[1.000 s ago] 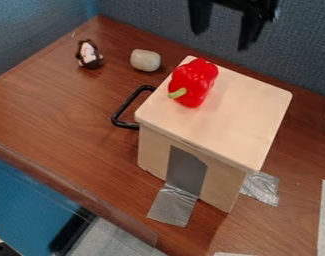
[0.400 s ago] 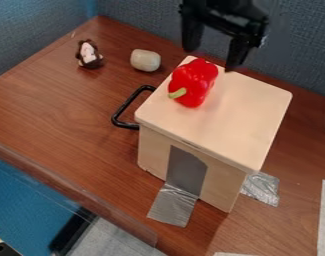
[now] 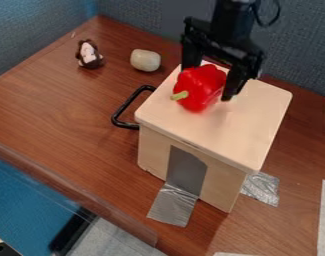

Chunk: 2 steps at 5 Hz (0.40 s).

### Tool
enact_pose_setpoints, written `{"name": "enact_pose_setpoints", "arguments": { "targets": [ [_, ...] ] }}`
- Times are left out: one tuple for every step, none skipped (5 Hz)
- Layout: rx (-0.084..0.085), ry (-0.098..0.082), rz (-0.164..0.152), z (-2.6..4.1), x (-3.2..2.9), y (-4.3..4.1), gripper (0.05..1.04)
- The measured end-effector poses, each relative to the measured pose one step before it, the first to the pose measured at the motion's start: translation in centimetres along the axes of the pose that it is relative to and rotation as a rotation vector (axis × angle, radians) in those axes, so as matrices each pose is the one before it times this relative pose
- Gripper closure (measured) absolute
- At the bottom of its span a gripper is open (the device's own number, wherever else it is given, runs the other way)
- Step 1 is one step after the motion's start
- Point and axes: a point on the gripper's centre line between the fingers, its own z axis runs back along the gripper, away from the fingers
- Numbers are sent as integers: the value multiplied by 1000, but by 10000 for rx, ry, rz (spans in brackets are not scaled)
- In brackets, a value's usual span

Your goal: Move the red object from the top of the drawer to the left lower edge of the table

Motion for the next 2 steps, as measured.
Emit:
{"name": "enact_pose_setpoints", "arguments": {
  "targets": [
    [82, -110, -81, -318, -140, 237, 305],
    [-192, -262, 364, 568, -673, 2177, 306]
  ]
}}
